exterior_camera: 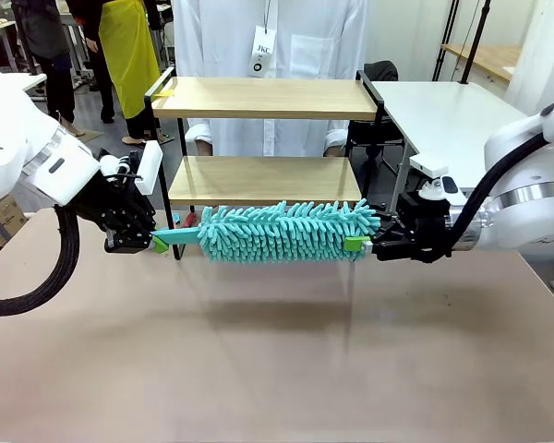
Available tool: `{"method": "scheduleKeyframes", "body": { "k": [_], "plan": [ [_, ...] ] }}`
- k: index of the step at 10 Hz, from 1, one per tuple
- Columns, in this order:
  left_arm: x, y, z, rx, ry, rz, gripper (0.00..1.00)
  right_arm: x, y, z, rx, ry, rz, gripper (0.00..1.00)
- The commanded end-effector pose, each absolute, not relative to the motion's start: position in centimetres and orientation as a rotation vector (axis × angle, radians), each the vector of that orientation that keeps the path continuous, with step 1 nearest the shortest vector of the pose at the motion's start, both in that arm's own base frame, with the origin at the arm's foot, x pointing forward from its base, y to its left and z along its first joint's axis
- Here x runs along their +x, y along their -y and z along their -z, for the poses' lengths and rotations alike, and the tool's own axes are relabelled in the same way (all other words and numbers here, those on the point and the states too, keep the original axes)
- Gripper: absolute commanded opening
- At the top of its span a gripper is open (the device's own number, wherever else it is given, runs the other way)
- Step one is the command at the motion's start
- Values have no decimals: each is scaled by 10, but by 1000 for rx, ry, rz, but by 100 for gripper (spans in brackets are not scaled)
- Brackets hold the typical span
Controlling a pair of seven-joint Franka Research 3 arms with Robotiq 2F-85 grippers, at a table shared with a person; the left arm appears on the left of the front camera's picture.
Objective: Clean the shelf.
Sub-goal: Hand the Duster back to the human.
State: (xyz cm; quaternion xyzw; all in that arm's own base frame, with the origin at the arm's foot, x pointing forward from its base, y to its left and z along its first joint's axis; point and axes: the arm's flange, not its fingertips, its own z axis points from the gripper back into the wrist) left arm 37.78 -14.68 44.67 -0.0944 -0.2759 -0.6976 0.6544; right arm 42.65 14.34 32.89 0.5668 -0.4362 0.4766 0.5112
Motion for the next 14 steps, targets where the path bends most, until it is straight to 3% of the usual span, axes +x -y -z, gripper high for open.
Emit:
{"method": "scheduleKeyframes", "body": {
  "k": [1, 4, 5, 6, 7, 8, 9, 14],
  "plan": [
    [377, 146, -448, -232, 647, 1581, 13, 432, -158, -327, 1365, 1060, -1142, 100],
    [377, 146, -448, -232, 647, 1581, 13, 432, -160, -327, 1364, 1081, -1135, 100],
    [377, 146, -448, -232, 647, 1581, 13, 433, -159, -328, 1360, 1062, -1141, 40],
    [377, 146, -448, -232, 647, 1581, 13, 433, -159, -329, 1357, 1056, -1146, 40],
    [377, 146, -448, -232, 647, 1581, 13, 433, -158, -329, 1358, 1057, -1149, 0],
    [377, 146, -448, -232, 647, 1581, 13, 434, -157, -329, 1361, 1057, -1151, 37],
    [377, 146, -448, -232, 647, 1581, 13, 433, -156, -328, 1361, 1064, -1150, 0],
    [377, 146, -448, -232, 647, 1581, 13, 434, -151, -328, 1376, 1076, -1164, 0]
  ]
}}
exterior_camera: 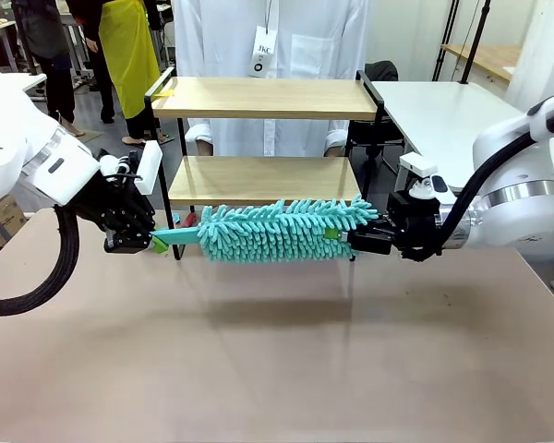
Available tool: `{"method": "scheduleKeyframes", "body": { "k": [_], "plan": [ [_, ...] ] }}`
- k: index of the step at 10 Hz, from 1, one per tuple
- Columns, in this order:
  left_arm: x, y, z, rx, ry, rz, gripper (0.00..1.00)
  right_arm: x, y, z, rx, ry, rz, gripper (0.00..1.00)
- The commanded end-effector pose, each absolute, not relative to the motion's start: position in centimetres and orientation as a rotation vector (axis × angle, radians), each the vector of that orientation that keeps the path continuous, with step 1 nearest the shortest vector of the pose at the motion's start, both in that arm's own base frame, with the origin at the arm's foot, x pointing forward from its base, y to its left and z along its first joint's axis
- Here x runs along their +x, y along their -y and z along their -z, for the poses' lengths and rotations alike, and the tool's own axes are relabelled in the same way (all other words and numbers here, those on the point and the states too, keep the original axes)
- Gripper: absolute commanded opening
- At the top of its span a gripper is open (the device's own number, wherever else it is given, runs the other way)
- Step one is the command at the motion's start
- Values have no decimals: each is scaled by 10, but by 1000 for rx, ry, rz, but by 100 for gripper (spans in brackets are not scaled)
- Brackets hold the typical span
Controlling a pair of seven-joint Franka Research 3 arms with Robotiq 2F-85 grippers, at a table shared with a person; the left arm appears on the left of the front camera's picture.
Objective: Clean the shelf.
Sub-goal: Hand the Duster back to the human.
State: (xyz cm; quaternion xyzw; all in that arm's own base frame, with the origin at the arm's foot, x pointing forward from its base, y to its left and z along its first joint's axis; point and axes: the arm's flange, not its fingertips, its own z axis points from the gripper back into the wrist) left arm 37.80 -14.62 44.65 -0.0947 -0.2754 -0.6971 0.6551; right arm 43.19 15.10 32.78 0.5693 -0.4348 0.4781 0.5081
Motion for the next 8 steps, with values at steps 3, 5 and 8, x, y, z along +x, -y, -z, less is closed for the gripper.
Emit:
{"method": "scheduleKeyframes", "body": {
  "k": [3, 5, 8],
  "plan": [
    [377, 146, -448, -232, 647, 1581, 13, 432, -151, -328, 1379, 1046, -1156, 0],
    [379, 143, -452, -240, 638, 1545, 70, 432, -151, -328, 1379, 1046, -1156, 0],
    [379, 123, -468, -359, 687, 1519, 100, 432, -151, -328, 1379, 1046, -1156, 0]
  ]
}}
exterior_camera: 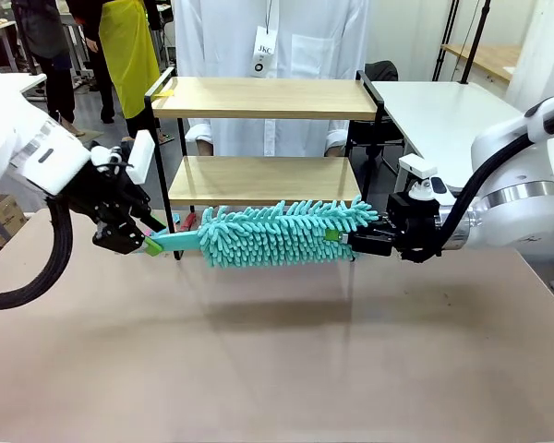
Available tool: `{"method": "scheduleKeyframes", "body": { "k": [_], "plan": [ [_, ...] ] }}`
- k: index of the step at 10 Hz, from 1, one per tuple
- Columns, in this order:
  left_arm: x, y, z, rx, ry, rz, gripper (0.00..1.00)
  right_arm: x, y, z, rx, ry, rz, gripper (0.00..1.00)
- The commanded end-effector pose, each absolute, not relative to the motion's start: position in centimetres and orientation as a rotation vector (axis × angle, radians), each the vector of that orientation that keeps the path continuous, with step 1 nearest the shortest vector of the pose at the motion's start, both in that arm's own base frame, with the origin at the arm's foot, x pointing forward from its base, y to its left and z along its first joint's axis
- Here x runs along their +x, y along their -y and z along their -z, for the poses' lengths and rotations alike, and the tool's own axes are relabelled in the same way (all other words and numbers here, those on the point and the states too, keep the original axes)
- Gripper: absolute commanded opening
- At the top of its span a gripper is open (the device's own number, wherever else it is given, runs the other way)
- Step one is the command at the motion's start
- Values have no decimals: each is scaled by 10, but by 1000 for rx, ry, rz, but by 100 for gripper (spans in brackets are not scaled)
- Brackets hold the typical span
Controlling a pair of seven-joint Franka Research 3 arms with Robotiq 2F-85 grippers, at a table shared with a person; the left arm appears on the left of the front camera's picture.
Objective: Clean the shelf.
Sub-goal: Hand the Duster back to the human.
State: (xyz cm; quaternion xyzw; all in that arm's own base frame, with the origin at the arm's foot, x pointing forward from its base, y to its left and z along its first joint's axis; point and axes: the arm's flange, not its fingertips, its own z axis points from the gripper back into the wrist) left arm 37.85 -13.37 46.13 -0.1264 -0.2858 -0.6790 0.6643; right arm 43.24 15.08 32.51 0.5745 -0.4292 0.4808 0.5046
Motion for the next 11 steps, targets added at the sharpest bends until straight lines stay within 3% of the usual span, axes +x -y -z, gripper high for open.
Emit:
{"method": "scheduleKeyframes", "body": {
  "k": [1, 2, 8, 11],
  "plan": [
    [379, 110, -477, -415, 724, 1500, 94, 432, -151, -328, 1379, 1046, -1156, 0],
    [380, 95, -483, -432, 751, 1476, 100, 432, -151, -328, 1379, 1046, -1156, 0],
    [368, -28, -488, -570, 951, 1319, 100, 432, -151, -328, 1379, 1046, -1156, 0],
    [366, -37, -492, -541, 917, 1298, 100, 432, -151, -328, 1379, 1046, -1156, 0]
  ]
}}
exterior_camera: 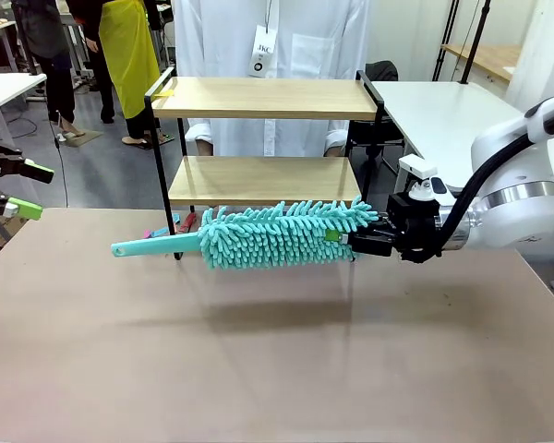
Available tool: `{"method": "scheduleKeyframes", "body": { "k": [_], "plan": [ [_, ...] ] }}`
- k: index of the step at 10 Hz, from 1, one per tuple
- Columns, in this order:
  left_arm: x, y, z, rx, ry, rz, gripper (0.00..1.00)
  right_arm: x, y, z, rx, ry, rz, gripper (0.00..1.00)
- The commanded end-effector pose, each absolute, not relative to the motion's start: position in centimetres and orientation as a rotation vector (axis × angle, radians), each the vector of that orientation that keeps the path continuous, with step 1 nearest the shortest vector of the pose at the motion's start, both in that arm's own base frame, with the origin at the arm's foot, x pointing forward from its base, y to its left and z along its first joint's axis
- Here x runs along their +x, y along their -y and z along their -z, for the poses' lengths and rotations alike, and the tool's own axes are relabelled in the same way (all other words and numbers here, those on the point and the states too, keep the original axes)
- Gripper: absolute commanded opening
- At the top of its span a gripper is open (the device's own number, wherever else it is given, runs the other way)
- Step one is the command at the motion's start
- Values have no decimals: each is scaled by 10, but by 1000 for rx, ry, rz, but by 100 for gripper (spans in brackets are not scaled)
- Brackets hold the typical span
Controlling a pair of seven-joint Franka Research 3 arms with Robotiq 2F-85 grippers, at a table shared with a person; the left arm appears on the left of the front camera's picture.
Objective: Clean the shelf.
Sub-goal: Hand the Duster back to the human.
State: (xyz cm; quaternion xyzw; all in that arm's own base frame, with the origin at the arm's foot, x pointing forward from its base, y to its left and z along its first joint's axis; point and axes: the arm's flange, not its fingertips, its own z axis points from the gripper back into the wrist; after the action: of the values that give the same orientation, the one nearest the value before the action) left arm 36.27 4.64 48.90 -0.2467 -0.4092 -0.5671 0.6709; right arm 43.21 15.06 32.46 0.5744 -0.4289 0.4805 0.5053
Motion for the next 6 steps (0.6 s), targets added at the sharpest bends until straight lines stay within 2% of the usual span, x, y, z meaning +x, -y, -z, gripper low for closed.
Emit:
{"method": "scheduleKeyframes", "body": {
  "k": [1, 6],
  "plan": [
    [366, -37, -492, -541, 917, 1298, 100, 432, -151, -325, 1386, 1035, -1159, 16],
    [366, -37, -492, -541, 917, 1298, 100, 408, -140, -442, 1438, 1241, -1166, 16]
  ]
}}
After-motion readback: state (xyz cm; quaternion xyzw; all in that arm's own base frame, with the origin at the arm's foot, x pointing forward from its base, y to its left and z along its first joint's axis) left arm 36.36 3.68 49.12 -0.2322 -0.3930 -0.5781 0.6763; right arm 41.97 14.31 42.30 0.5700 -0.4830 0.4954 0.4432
